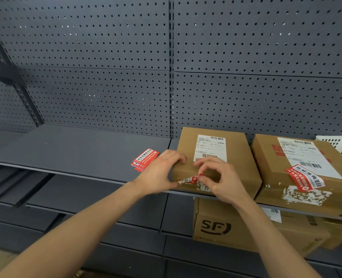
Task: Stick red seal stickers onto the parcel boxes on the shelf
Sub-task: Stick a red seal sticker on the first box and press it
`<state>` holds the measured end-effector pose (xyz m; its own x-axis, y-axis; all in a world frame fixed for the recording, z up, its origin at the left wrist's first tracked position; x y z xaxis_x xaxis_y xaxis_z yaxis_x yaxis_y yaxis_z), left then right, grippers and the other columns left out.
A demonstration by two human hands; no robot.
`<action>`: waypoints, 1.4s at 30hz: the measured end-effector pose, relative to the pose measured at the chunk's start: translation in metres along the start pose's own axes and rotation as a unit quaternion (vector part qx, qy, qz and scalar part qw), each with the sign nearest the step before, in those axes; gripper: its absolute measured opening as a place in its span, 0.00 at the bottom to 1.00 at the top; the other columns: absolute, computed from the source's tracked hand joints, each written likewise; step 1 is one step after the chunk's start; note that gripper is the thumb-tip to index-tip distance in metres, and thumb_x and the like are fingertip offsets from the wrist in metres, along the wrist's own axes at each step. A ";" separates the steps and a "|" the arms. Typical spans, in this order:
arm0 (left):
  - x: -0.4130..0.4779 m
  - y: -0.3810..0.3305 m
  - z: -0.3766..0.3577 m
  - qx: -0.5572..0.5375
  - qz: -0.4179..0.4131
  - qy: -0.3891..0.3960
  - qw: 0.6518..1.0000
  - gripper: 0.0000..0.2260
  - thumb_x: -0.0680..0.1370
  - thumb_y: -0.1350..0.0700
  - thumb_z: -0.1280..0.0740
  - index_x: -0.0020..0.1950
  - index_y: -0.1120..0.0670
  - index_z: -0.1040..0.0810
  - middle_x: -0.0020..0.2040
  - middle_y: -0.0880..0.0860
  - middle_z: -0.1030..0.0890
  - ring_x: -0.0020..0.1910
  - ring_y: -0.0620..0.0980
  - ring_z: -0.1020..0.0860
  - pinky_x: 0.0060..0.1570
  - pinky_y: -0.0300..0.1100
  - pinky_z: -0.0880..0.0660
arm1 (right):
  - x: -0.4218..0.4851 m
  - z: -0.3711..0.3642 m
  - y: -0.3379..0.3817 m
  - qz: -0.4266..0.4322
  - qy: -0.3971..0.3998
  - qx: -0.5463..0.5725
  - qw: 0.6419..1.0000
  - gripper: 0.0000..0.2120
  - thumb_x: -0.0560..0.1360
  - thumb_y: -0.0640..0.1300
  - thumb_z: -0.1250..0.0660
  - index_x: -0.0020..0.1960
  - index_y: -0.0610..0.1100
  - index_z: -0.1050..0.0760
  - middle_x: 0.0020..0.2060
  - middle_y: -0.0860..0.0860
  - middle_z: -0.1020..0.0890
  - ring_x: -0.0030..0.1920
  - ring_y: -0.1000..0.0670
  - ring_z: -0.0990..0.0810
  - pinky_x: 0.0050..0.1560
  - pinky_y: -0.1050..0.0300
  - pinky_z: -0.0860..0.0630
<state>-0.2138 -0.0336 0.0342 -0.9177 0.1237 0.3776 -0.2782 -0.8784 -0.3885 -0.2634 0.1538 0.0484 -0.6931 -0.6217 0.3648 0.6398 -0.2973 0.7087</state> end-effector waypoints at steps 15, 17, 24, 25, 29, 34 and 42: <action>-0.001 0.000 0.000 0.010 -0.002 -0.001 1.000 0.30 0.71 0.45 0.17 0.67 0.44 0.28 0.71 0.41 0.24 0.71 0.43 0.28 0.67 0.47 0.22 | 0.001 0.024 -0.018 -0.055 -0.072 0.231 0.969 0.04 0.79 0.33 0.26 0.49 0.41 0.16 0.57 0.52 0.12 0.63 0.50 0.15 0.62 0.47 0.16; 0.000 0.001 0.000 0.011 0.000 -0.003 1.000 0.30 0.71 0.46 0.16 0.67 0.45 0.27 0.71 0.41 0.24 0.71 0.43 0.29 0.68 0.46 0.23 | -0.005 0.034 -0.023 -0.089 -0.132 0.282 0.946 0.04 0.78 0.39 0.25 0.52 0.41 0.15 0.55 0.50 0.11 0.60 0.46 0.14 0.63 0.48 0.16; 0.005 0.000 0.000 -0.019 0.020 0.009 1.000 0.30 0.70 0.50 0.17 0.68 0.45 0.26 0.71 0.42 0.24 0.71 0.43 0.29 0.71 0.49 0.25 | -0.050 0.045 -0.043 -0.188 -0.273 0.393 0.858 0.07 0.75 0.50 0.24 0.47 0.46 0.14 0.51 0.45 0.11 0.52 0.41 0.16 0.63 0.43 0.21; 0.006 -0.003 0.003 -0.024 0.025 0.012 0.999 0.29 0.71 0.48 0.19 0.69 0.45 0.26 0.71 0.42 0.24 0.71 0.43 0.29 0.72 0.50 0.26 | -0.057 0.044 -0.045 -0.199 -0.287 0.391 0.852 0.07 0.77 0.48 0.24 0.49 0.45 0.14 0.50 0.46 0.11 0.51 0.42 0.16 0.62 0.43 0.21; 0.003 -0.038 0.018 -0.099 0.027 -0.053 0.993 0.23 0.76 0.39 0.30 0.69 0.43 0.24 0.69 0.42 0.23 0.72 0.45 0.27 0.72 0.50 0.29 | -0.077 0.031 -0.050 -0.231 -0.323 0.403 0.825 0.04 0.80 0.45 0.25 0.51 0.44 0.14 0.49 0.48 0.11 0.52 0.47 0.16 0.58 0.47 0.20; 0.002 -0.060 0.007 -0.131 0.060 -0.096 0.985 0.17 0.75 0.32 0.30 0.57 0.41 0.20 0.60 0.36 0.20 0.67 0.45 0.23 0.68 0.48 0.27 | -0.097 0.003 -0.058 -0.270 -0.340 0.453 0.779 0.03 0.79 0.45 0.25 0.50 0.46 0.13 0.48 0.48 0.11 0.52 0.47 0.16 0.53 0.49 0.21; -0.003 -0.040 -0.016 -0.110 0.063 -0.117 0.985 0.08 0.76 0.41 0.25 0.46 0.43 0.14 0.56 0.37 0.21 0.62 0.45 0.21 0.67 0.58 0.26 | -0.127 -0.059 -0.064 -0.351 -0.314 0.542 0.696 0.05 0.78 0.44 0.23 0.52 0.45 0.12 0.46 0.47 0.11 0.48 0.47 0.17 0.51 0.50 0.21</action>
<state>-0.2046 0.0082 0.0350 -0.8657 -0.1127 0.4876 -0.2443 -0.7553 -0.6082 -0.1964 0.2090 -0.0792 -0.9345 -0.0587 -0.3510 -0.3209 0.5656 0.7597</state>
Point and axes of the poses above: each hand's wrist, its own x-axis towards the middle knuckle, its own z-axis out of the back of the hand, y = z × x, the point moved 8 cm from there along x, towards the middle knuckle
